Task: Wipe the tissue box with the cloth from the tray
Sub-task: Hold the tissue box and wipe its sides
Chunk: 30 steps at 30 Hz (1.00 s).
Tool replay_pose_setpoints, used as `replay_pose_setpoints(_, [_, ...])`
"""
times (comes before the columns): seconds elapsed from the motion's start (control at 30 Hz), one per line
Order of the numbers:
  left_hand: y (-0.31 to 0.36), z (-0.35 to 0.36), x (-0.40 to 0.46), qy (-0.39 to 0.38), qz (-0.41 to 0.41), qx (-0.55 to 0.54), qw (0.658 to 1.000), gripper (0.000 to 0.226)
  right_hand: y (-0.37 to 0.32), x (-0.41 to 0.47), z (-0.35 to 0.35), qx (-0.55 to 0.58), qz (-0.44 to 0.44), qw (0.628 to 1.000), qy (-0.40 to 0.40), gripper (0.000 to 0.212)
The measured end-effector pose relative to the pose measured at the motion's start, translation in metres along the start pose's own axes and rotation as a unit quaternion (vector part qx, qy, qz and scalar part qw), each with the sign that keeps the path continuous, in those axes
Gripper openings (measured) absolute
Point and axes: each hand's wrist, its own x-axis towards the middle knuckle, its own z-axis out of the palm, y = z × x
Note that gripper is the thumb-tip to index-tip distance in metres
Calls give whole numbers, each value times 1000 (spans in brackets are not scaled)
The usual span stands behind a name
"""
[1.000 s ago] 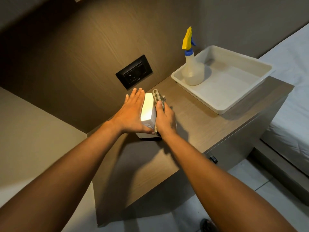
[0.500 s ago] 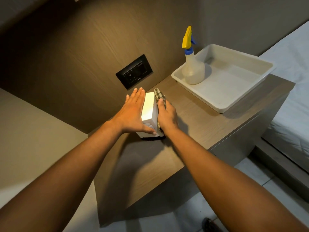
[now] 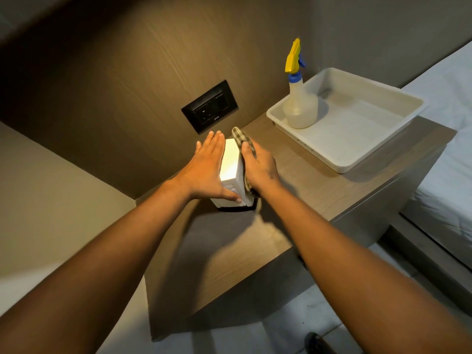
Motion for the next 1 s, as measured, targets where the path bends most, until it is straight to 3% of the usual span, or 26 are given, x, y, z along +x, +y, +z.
replay_pose_setpoints(0.13, [-1, 1, 1, 7, -1, -12, 1000, 160, -8, 10, -17, -79, -72, 992, -66, 42])
replay_pose_setpoints(0.37, [-5, 5, 1, 6, 10, -14, 1000, 163, 11, -42, -9, -90, -165, 980, -68, 44])
replay_pose_setpoints(0.47, [-6, 3, 2, -2, 13, -12, 1000, 165, 26, -60, 0, -21, -138, 990, -35, 47])
replay_pose_setpoints(0.57, [-7, 3, 3, -6, 12, -5, 1000, 167, 32, -62, 15, 32, -56, 998, 7, 49])
replay_pose_setpoints(0.73, [-7, 4, 3, -2, 9, -1, 1000, 166, 25, -23, 18, 19, 57, 997, 50, 49])
replay_pose_setpoints(0.87, [-10, 6, 4, 4, 9, 0, 1000, 165, 19, -20, 15, 12, 52, 998, 33, 49])
replay_pose_setpoints(1.0, [-11, 6, 6, -2, 14, 6, 1000, 165, 36, -65, 14, 11, -35, 999, 12, 50])
